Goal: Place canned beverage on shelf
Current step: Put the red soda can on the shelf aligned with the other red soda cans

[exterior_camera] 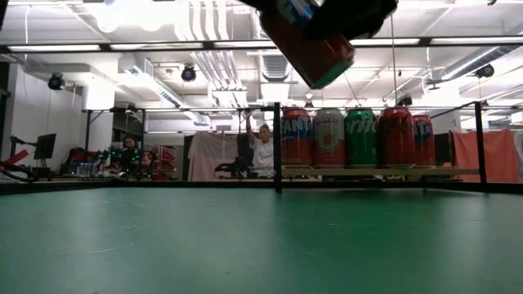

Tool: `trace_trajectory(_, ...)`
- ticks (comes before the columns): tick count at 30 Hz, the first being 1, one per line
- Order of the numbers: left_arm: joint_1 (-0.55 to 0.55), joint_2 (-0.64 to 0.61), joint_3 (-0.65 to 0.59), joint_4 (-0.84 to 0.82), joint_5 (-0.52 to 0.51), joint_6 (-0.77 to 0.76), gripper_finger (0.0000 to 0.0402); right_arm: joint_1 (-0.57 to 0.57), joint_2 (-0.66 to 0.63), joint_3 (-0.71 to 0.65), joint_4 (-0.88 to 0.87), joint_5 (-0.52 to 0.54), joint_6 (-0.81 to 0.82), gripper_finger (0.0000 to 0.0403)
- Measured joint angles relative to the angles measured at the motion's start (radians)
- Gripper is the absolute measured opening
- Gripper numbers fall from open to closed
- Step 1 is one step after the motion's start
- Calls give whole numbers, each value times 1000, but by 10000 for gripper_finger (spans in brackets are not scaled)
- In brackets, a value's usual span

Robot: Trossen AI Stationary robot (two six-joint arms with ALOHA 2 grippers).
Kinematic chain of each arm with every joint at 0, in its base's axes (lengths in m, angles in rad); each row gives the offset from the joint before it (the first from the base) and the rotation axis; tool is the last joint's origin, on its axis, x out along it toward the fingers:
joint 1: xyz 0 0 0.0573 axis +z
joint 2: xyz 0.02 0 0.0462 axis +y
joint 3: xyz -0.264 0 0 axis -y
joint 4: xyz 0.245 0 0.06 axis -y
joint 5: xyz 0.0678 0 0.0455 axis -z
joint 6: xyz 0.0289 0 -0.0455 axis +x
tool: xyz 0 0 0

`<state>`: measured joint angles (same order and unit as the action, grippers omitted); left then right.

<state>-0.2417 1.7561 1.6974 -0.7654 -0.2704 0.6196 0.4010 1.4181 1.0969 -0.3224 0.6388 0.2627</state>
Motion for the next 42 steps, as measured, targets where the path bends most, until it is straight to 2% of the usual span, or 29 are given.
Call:
trace_trajectory(3, 4, -4, 0, -3, -9, 0, 378, -2, -21, -3, -71, 20, 11, 273)
trace_trajectory(6, 17, -9, 2, 5, -20, -1, 387, -1, -65, -8, -163, 36, 66, 273)
trace_trajectory(16, 73, -18, -34, 33, 44, -135, 364, 51, -252, -167, -214, 175, 282, 273)
trace_trajectory(22, 77, -32, -102, 134, 48, -177, 356, 115, -355, -266, -215, 290, 415, 273)
trace_trajectory(28, 78, -87, -263, 435, 50, -242, 356, 188, -388, -359, -98, 409, 477, 273)
trace_trajectory(36, 77, -92, -533, 1125, 74, -391, 356, 265, -340, -450, 80, 624, 470, 273)
trace_trajectory(42, 82, -92, -645, 1416, 50, -484, 356, 285, -309, -450, 171, 759, 413, 273)
